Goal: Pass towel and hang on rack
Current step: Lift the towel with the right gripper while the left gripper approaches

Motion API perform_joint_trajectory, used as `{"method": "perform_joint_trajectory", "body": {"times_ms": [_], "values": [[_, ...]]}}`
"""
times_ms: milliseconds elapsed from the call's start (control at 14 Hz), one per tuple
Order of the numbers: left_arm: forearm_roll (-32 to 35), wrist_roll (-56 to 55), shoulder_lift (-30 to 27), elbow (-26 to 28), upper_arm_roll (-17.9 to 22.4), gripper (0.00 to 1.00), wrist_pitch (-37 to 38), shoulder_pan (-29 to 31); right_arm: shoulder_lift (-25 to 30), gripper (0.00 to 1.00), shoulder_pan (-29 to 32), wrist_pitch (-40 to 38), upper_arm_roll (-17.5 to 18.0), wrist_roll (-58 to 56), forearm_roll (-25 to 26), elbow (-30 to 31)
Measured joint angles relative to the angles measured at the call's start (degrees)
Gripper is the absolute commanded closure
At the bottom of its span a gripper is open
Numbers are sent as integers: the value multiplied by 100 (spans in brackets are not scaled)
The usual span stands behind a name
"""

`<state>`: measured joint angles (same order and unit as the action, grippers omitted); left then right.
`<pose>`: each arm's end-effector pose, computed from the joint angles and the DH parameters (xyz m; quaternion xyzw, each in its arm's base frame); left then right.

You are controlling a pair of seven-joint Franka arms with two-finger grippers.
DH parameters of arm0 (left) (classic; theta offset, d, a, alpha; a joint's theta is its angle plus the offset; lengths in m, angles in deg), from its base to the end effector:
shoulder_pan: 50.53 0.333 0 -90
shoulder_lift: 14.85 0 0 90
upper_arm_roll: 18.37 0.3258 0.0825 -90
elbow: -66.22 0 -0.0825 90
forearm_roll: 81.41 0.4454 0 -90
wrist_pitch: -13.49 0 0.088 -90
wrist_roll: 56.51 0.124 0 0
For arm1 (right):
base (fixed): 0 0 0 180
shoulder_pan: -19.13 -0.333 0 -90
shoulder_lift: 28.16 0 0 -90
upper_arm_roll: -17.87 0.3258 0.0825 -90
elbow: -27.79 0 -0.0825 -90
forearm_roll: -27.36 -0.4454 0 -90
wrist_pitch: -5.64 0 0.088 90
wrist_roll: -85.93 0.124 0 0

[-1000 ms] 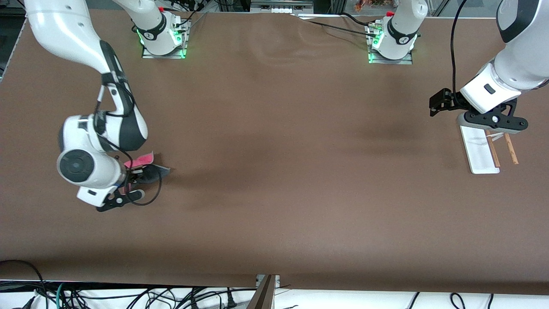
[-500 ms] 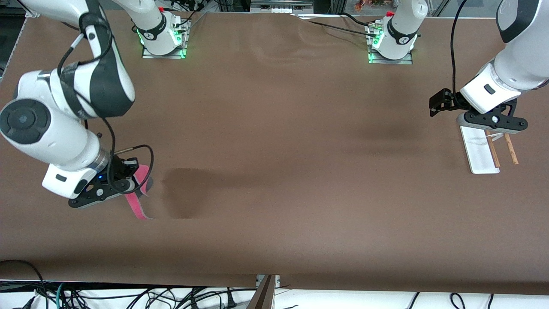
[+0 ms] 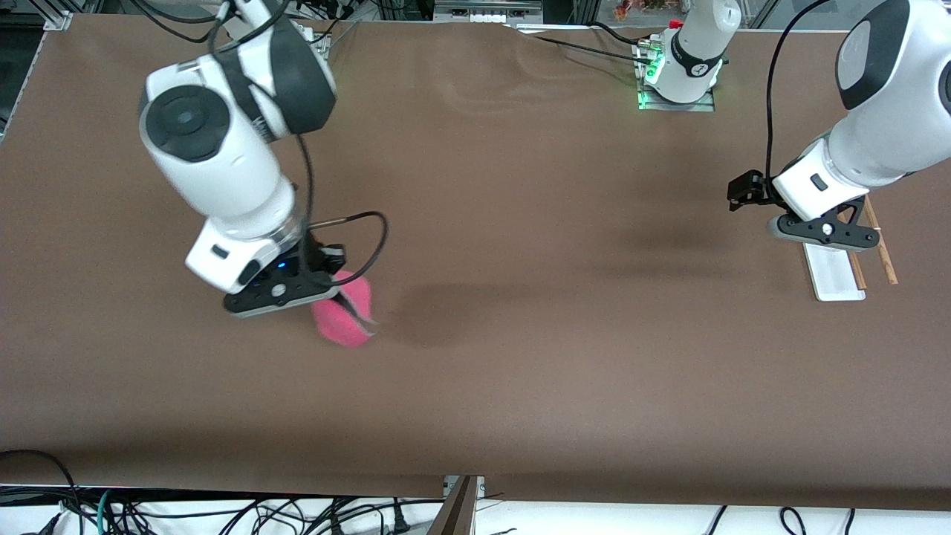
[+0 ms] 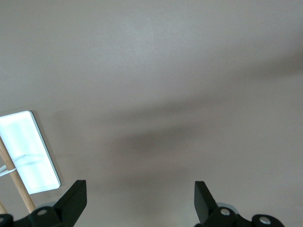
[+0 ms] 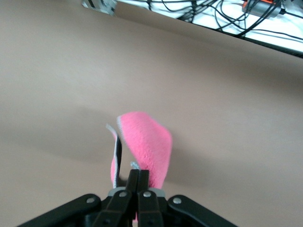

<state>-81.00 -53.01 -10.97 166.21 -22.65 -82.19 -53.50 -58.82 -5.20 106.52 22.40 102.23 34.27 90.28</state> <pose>0.6212 -0.0773 0.4906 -0.9930 0.0941 0.0712 0.0033 0.7056 0.3559 0.5192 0.9909 0.1095 0.0781 0.0110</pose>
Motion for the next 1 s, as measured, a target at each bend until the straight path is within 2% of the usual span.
{"method": "perform_joint_trajectory", "body": {"times_ms": [214,571,714,1000], "values": [[-165,525,21,0,-13,0,74,-10,-11,100,-436,259,15,779,0,-34],[-1044,2015,437,11,8,0,132,9,-101,100,-1035,721,37,1555,0,-36],[-1161,2827,686,7,0,0,-107,5,-160,100,-1287,1008,44,1815,0,-37],[-1892,4477,1032,7,-35,0,-770,-5,-362,100,-1809,1632,45,2730,0,-37]]}}
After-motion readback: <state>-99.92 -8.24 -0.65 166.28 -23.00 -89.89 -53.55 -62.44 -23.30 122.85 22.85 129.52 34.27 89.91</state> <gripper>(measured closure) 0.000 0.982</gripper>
